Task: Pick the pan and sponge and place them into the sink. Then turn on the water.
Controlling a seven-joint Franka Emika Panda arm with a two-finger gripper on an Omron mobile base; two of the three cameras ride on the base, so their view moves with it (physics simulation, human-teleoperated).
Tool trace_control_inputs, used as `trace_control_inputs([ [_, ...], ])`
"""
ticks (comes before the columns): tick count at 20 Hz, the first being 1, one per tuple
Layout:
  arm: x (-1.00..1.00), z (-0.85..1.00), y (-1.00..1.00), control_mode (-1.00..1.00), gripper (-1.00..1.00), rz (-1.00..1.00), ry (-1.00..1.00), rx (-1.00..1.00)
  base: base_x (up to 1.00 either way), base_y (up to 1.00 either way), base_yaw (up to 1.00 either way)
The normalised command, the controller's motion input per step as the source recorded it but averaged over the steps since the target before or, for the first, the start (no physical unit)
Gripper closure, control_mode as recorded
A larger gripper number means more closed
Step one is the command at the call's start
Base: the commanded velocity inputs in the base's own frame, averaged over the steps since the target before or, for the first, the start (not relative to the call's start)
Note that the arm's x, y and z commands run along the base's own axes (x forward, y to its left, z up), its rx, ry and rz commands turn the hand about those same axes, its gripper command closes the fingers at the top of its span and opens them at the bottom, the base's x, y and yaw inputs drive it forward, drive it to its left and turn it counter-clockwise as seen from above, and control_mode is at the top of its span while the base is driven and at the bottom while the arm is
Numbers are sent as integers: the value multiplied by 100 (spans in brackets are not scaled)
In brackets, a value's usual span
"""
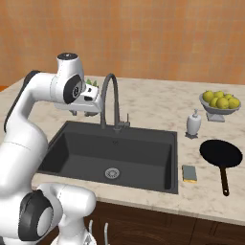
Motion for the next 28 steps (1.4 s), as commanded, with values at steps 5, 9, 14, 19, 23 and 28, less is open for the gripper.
trace_control_inputs([
  [5,-3,0,-53,-100,-100,-1,0,-2,0,0,0],
  [9,-4,0,-100,-100,-100,-3,0,-5,0,0,0],
  [14,0,-1,-100,-100,-100,0,0,-8,0,0,0],
  [19,0,-7,-100,-100,-100,-1,0,-3,0,0,0],
  [23,17,-23,-100,-100,-100,-2,4,0,0,0,0],
  [28,5,-14,-78,-100,-100,0,0,4,0,0,0],
])
